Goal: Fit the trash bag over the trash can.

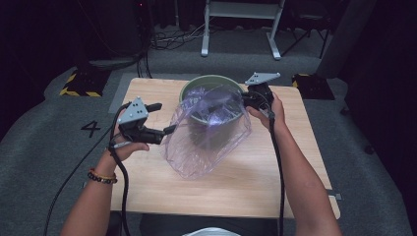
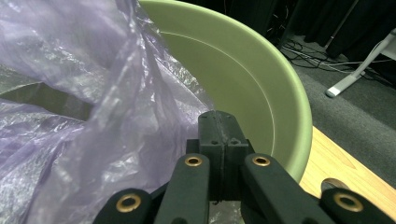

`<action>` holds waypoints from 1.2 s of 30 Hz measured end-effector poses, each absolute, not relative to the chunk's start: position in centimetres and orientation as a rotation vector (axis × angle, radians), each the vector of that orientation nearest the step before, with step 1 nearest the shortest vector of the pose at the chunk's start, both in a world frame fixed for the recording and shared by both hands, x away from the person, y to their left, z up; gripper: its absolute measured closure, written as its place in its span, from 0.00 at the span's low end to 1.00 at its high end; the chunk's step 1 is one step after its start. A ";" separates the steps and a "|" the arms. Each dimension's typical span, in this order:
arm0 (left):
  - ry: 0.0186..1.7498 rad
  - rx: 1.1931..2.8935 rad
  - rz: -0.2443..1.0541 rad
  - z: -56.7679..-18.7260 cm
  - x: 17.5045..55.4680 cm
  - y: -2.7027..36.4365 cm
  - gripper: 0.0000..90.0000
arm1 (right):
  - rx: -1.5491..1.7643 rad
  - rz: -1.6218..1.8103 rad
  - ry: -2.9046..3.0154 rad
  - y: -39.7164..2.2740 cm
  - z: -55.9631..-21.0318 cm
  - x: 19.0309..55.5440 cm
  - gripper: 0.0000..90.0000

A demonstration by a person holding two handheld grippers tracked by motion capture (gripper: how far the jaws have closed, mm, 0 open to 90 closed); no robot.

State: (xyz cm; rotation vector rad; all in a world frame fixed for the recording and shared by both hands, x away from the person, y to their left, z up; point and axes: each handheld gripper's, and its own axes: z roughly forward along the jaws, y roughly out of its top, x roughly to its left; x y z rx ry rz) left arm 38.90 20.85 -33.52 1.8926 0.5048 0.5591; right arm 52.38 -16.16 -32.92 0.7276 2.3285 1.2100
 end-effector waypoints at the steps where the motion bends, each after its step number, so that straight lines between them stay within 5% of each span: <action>1: 0.474 1.902 0.559 -33.6 38.1 20.6 0.18 | 0.728 1.208 2.326 -16.2 -32.9 52.4 1.00; 11: 0.339 1.933 0.543 -34.0 34.1 18.5 0.18 | 0.743 1.201 2.322 -16.1 -33.0 52.4 1.00; 16: 0.426 2.015 0.663 -34.7 35.6 16.5 0.20 | 0.745 1.197 2.323 -16.1 -33.1 52.5 1.00; 23: 0.483 1.964 0.744 -33.9 38.3 16.0 0.73 | 0.717 1.219 2.298 -16.1 -32.7 52.1 0.93; 25: 0.496 1.948 0.740 -33.6 39.0 16.0 0.84 | 0.698 1.239 2.284 -16.2 -32.5 51.8 0.84; 30: 0.514 1.967 0.767 -33.1 40.2 15.7 0.97 | 0.728 1.261 2.223 -17.1 -31.9 50.9 0.55; 36: 0.535 1.968 0.780 -32.8 40.8 15.5 0.99 | 0.714 1.400 2.164 -19.8 -30.7 48.4 0.39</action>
